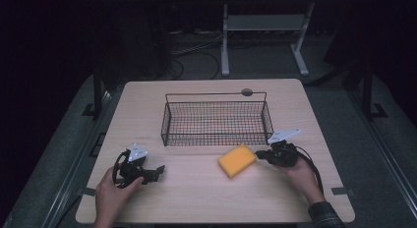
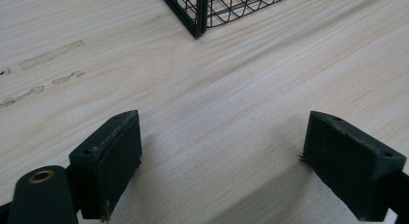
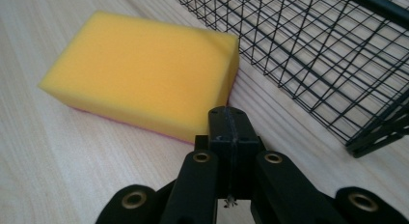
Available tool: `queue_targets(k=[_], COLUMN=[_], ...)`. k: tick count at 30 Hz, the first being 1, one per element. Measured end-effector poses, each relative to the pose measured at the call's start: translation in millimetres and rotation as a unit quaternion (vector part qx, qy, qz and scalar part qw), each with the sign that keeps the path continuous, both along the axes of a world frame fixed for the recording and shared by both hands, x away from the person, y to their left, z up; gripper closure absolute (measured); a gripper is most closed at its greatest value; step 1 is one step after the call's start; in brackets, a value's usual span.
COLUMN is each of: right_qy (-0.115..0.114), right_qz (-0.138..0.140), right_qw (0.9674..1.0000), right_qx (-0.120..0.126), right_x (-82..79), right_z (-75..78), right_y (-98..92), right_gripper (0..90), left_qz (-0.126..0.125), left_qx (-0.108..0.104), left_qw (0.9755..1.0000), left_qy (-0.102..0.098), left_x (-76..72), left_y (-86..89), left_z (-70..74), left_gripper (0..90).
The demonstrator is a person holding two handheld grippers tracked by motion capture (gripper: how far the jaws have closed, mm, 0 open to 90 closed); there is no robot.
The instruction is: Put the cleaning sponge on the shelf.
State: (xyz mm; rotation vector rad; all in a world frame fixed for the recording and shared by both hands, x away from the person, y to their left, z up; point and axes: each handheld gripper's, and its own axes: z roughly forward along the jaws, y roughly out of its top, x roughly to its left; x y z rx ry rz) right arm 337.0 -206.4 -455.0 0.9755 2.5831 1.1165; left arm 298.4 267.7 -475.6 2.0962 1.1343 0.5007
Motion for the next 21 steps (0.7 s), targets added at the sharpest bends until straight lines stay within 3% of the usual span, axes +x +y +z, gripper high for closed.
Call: queue_targets(k=[21], right_qy=[0.016], right_qz=[0.045], right_qw=[0.9989], right_qx=[0.004], right_x=[-13.7], right_z=[1.3], right_y=[11.5], right_gripper=[89.8], left_qz=[0.0], left_qx=[0.0], left_qw=[1.0], left_qy=[0.0], left_x=[0.0], left_y=[0.0], left_z=[0.0], left_gripper=[12.7])
